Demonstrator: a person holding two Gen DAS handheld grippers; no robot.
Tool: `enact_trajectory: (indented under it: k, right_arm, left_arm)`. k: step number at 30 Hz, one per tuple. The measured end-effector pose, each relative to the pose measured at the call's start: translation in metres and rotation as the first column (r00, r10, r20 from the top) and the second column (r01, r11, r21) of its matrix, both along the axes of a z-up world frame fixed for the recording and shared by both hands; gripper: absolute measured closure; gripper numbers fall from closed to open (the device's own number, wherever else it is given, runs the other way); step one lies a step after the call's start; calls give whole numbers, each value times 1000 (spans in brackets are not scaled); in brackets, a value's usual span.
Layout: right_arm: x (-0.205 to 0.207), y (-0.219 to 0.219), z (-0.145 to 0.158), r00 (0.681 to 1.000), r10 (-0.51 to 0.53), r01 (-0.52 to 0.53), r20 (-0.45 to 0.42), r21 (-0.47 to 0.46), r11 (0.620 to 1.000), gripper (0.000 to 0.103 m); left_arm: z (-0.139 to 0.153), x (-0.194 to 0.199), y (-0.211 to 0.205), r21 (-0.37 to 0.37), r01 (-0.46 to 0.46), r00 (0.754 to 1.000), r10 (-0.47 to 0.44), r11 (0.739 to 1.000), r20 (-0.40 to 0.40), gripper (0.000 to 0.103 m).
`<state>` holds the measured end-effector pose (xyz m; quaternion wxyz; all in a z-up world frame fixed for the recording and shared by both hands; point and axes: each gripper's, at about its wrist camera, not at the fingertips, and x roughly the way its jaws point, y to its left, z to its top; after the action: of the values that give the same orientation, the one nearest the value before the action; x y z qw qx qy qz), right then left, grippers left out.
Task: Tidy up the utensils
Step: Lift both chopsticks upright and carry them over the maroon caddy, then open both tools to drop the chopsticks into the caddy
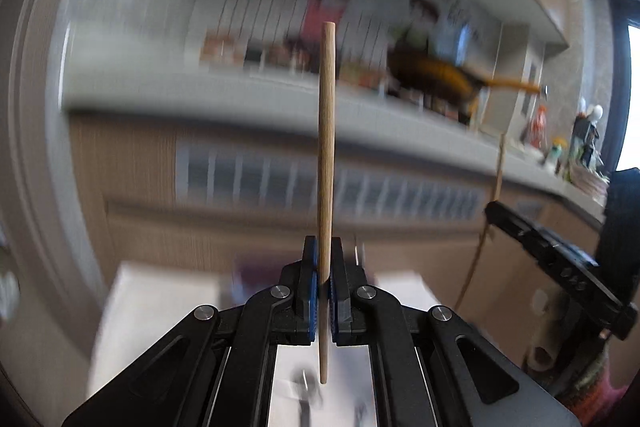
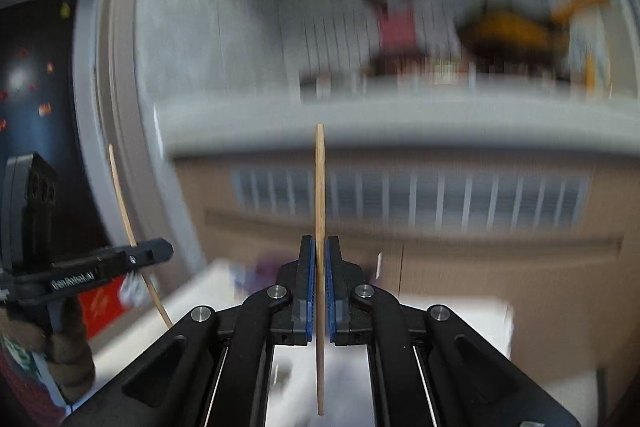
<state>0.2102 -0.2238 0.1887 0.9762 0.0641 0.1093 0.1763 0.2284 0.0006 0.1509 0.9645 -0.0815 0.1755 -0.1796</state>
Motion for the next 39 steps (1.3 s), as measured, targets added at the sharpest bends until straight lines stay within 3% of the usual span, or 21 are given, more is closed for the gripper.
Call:
enact_trajectory:
  k: [3,7,12,18,21,24,29,31,34,39]
  right_arm:
    - [17,2,21,994,-44,41,104,24,999,98]
    - [50,14,16,992,-44,38,121,55,998,98]
    - [93,28,-17,998,-35,33,53,50,998,98]
    - [130,35,-62,999,-38,39,-24,54,998,98]
    - [141,33,-84,993,12,-5,-118,64,998,97]
    - [142,29,-104,972,34,-26,-231,40,999,94]
    - [108,17,-106,965,-3,-1,-262,-15,1000,87]
    - [93,16,-105,963,-1,-9,-268,-37,999,74]
    - [70,16,-106,954,20,-41,-300,-64,997,71]
    - [40,35,-135,889,83,-155,-450,-124,980,68]
  left_arm:
    - [13,27,0,-25,-11,998,13,1000,66,99]
    - [2,62,-2,-43,-30,996,34,999,84,99]
    - [-25,98,-10,-21,-38,997,39,999,72,99]
    - [-66,142,-9,-51,-32,999,31,998,-30,99]
    - [-83,151,-9,-50,-4,995,-1,999,-99,97]
    - [-98,146,-12,-31,68,982,-72,997,-173,92]
    - [-104,118,2,-52,77,967,-87,996,-241,61]
    - [-108,105,11,-52,54,962,-66,997,-266,59]
    - [-117,80,24,-45,6,958,-18,999,-286,59]
    - [-135,45,41,-25,-60,931,47,998,-362,58]
